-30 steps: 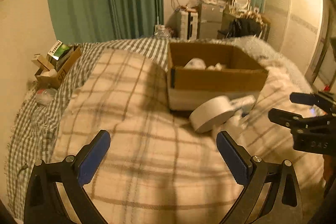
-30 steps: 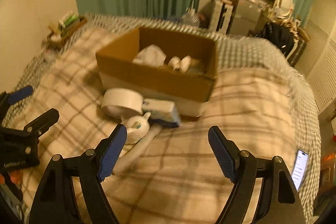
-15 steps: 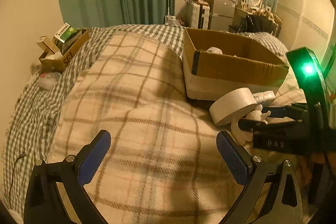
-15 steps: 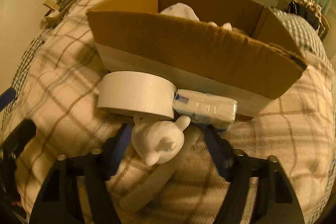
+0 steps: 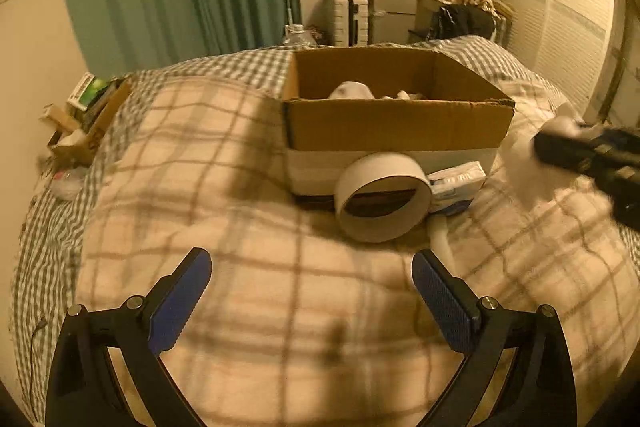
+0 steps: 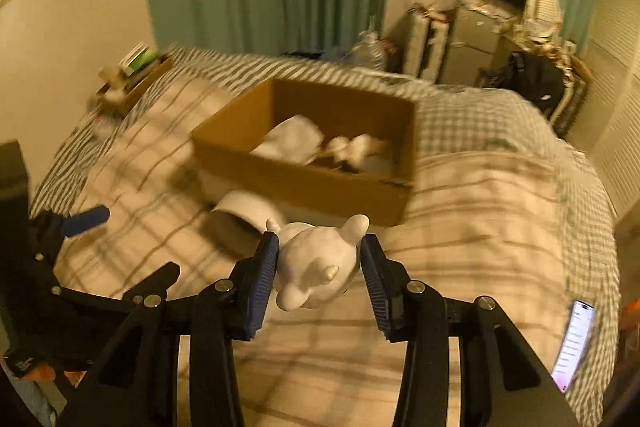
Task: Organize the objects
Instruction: 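Grasp the white ceramic animal figurine with the right tool, then grasp the white tape roll by its rim with the left tool, then carry the tape roll with the left tool while the right tool carries the figurine, releasing both into the box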
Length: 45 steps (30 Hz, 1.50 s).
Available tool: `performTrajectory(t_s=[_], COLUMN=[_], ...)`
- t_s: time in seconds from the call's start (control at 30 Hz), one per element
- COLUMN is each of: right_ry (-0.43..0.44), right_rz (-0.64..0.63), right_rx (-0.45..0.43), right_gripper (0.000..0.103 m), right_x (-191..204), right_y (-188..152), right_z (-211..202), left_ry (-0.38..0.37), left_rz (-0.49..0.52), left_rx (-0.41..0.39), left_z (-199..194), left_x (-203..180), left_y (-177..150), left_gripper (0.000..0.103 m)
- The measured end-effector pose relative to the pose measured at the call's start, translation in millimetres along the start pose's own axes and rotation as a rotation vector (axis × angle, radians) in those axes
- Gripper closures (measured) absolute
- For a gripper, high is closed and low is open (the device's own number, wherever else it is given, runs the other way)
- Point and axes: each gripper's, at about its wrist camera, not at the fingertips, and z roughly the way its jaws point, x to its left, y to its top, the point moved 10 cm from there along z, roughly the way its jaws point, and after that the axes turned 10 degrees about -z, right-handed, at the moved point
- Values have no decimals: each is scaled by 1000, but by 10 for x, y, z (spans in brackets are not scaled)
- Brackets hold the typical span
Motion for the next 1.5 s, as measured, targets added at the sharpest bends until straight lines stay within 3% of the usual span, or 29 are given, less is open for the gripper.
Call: performTrajectory(t_s=[0.27,0.37,0.47,0.5,0.53,0.6,0.87,1.03,1.27,1.4,1.5], right_ry=[-1,13,33,39,40,39,-10,-32,-78,-157,-162], right_rz=[78,102,118,121,123,122,91,77,18,-51,-79], right_rx=[49,87,94,93,92,91,69,13,-70,-108,-132], right_gripper=[61,61,61,61,61,61,61,61,61,61,61], right_x=[-289,-347,-364,-358,-361,-360,-326,-310,-295,-350,-389], right_y=[-214,-331,-400,-395,-391,-391,-331,-173,188,521,821], right_z=[288,449,496,507,511,517,439,165,-391,-674,-748], left_ry=[9,2,-16,-24,-37,-50,-62,-75,-95,-58,-28], left_rz=[60,44,30,34,39,47,58,67,65,102,127], left_rx=[44,58,94,107,117,111,62,12,-89,-137,-154], left_z=[449,600,737,771,788,771,390,62,-424,-612,-649], left_x=[-243,-242,-260,-273,-293,-315,-291,-260,-236,-227,-236], left_y=[169,235,226,207,188,168,146,221,623,916,1165], left_gripper=[9,18,39,53,74,88,96,98,99,99,99])
